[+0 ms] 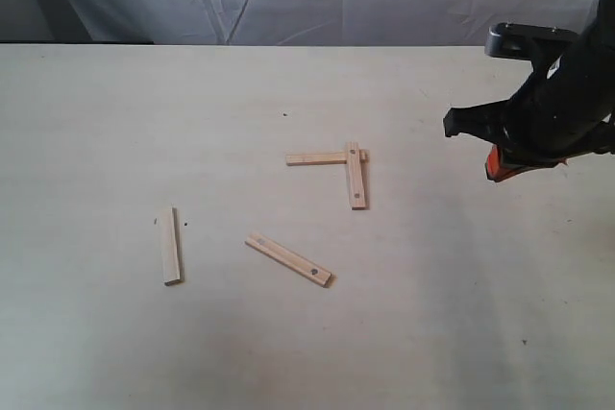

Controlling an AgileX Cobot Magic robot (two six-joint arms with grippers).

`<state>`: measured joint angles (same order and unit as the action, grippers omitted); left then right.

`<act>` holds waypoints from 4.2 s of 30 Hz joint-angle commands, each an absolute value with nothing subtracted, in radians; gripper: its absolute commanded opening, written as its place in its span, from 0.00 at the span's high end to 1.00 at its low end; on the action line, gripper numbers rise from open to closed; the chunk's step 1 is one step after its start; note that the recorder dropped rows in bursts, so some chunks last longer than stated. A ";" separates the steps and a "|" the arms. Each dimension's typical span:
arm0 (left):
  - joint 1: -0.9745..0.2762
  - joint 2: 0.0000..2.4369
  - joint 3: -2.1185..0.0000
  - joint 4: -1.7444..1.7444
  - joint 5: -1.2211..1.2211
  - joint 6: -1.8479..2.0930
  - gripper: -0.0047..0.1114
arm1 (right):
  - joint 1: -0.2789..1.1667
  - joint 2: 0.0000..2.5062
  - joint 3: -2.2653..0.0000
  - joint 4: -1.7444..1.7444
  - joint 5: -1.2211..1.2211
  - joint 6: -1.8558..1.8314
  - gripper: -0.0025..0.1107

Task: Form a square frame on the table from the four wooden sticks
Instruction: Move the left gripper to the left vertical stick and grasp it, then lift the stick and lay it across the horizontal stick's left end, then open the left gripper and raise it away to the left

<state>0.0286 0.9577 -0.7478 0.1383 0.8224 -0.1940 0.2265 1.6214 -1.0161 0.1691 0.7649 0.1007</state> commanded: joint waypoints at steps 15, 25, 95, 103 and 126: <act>-0.235 1.517 -0.803 -0.047 0.474 -0.494 0.96 | 0.221 1.649 -1.012 0.190 0.702 0.078 0.97; -0.330 1.718 -0.905 0.133 0.476 -0.778 0.86 | 0.221 1.675 -1.012 0.194 0.700 0.078 0.97; -0.511 2.165 -1.506 0.020 0.565 -0.699 0.96 | 0.221 1.675 -1.012 0.256 0.654 0.078 0.97; -0.511 2.175 -1.506 0.042 0.566 -0.699 0.93 | 0.221 1.675 -1.012 0.256 0.652 0.078 0.97; -0.416 1.997 -1.506 0.183 0.825 -0.531 0.96 | 0.221 1.675 -1.012 0.281 0.679 0.019 0.97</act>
<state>-0.4390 2.0360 -1.5045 0.1827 0.7904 -0.6430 0.2265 1.6761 -1.0155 0.2588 0.6705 0.0726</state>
